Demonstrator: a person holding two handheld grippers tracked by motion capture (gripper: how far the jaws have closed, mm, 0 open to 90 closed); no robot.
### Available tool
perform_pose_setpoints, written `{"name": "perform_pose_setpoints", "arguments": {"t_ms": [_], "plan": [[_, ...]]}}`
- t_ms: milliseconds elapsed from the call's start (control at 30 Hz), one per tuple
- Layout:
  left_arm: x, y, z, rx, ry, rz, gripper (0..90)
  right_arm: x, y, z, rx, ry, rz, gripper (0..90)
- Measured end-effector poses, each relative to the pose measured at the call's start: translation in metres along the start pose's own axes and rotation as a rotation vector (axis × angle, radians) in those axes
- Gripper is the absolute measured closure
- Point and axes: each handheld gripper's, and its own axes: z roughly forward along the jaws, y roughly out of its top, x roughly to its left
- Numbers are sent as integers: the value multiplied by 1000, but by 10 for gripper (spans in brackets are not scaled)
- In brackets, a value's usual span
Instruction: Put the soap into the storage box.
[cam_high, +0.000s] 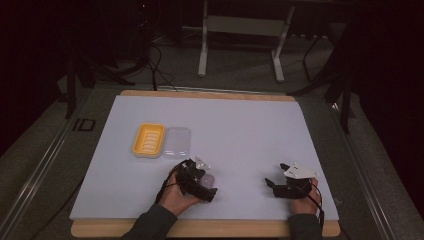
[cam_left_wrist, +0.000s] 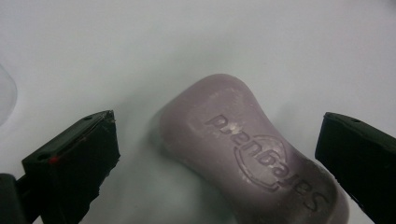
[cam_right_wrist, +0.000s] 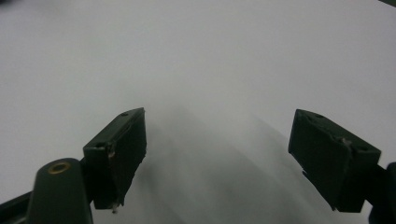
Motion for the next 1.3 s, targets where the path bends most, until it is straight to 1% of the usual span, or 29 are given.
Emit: {"name": "perform_pose_setpoints", "arguments": {"t_ms": [33, 67, 133, 167, 200, 233, 267, 333, 367, 433, 533, 567, 600, 667, 767, 833, 900, 967, 1000, 1067, 1100, 1167, 1300], "plan": [[0, 0, 1, 4, 7, -3, 0, 0, 0, 0, 1, 0, -1, 189], [0, 0, 2, 7, -3, 0, 1, 0, 0, 0, 2, 0, -1, 189], [-1, -1, 3, 3, 5, -15, 1, 0, 0, 0, 2, -1, -1, 189], [-1, -1, 3, 8, -4, -8, 1, 0, 0, 0, 2, -1, -1, 189], [-1, -2, 4, 5, 5, -17, 1, 0, 0, 0, 2, -1, -2, 189], [-2, -2, 4, 6, 5, -13, 1, 0, 0, 0, 2, -1, -1, 189], [-2, -2, 4, 11, -4, -5, 3, 0, 0, 0, 2, -1, -2, 189], [-3, -2, 4, 17, -1, 0, 7, 0, 0, 0, 2, -1, -2, 189], [-2, -2, 4, 21, -7, 6, 36, 0, 0, 0, 3, -1, -2, 188], [-2, -3, 4, 28, 3, 11, 49, 0, 0, 0, 2, -1, -2, 188], [-1, -4, 3, 30, 13, 23, 113, 0, 0, 0, 2, 0, -2, 188], [0, -5, 1, 34, 18, 27, 121, 0, 0, 0, 2, -1, -2, 188], [1, -5, 0, 36, 10, 36, 144, 0, 0, 0, 3, -1, -2, 188], [3, -6, -2, 49, 12, 57, 170, 0, 0, 0, 4, -1, -4, 188], [4, -5, -6, 74, 18, 87, 238, 0, 0, 0, 4, -2, -5, 188], [4, -5, -7, 84, 13, 106, 304, 0, 0, 1, 4, -1, -6, 188], [6, -3, -9, 104, 8, 131, 345, 0, 0, 1, 5, -2, -7, 188], [7, -2, -10, 109, 4, 153, 404, 0, 0, 1, 7, -2, -8, 187], [7, -1, -10, 111, 5, 162, 443, 0, 0, 1, 8, -3, -8, 187], [9, 0, -11, 122, 15, 171, 479, 0, 0, 1, 11, -3, -10, 187], [9, 1, -11, 135, 17, 187, 481, 1, 0, 1, 13, -3, -9, 187], [10, 3, -11, 156, 23, 203, 482, 1, 1, 1, 15, -2, -8, 186], [13, 8, -11, 194, 14, 233, 483, 1, 1, 1, 16, -2, -8, 186]]}}
